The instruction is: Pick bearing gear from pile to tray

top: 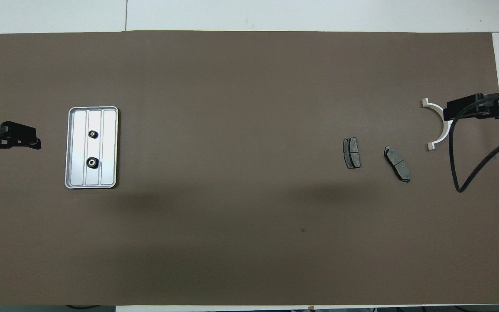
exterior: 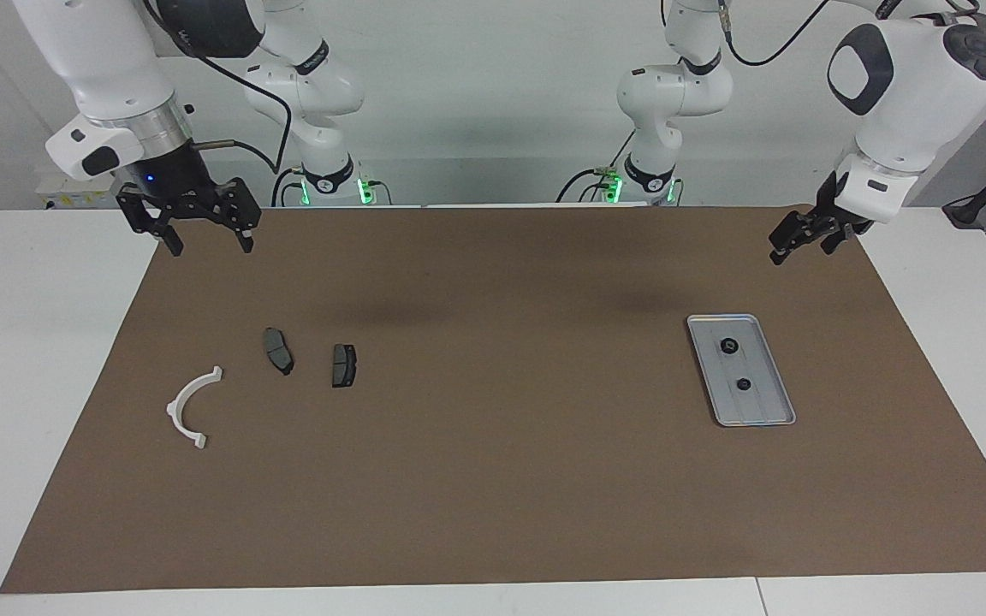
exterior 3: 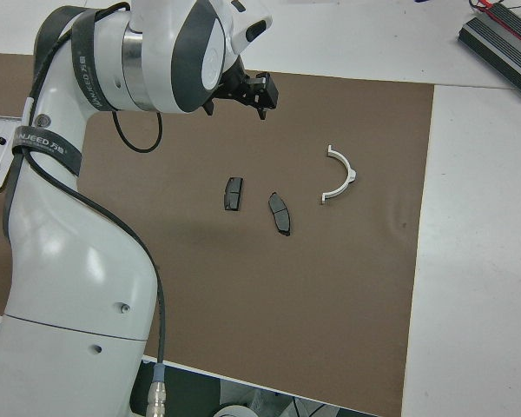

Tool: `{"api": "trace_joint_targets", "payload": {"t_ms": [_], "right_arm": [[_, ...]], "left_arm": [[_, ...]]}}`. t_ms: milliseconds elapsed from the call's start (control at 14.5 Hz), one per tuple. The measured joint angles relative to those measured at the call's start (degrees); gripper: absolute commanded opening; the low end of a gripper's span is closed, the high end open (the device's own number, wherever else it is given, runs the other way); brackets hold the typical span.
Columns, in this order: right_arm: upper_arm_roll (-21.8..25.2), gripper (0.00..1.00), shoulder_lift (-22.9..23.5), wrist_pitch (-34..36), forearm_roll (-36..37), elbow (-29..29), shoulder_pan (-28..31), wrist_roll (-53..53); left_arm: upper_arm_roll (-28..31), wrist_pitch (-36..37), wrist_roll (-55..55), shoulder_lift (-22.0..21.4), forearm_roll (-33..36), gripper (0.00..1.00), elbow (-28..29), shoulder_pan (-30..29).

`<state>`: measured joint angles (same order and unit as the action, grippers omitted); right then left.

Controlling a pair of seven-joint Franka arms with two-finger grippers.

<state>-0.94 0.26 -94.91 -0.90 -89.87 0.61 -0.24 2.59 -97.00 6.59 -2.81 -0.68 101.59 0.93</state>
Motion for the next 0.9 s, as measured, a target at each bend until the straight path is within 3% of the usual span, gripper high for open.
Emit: {"api": "trace_joint_targets", "payload": {"t_ms": [897], "right_arm": [[0.00, 1.00, 0.00, 0.00, 0.00, 0.00, 0.00, 0.00]], "left_arm": [[-0.86, 1.33, -2.26, -0.12, 0.00, 1.00, -3.71, -0.53]]}}
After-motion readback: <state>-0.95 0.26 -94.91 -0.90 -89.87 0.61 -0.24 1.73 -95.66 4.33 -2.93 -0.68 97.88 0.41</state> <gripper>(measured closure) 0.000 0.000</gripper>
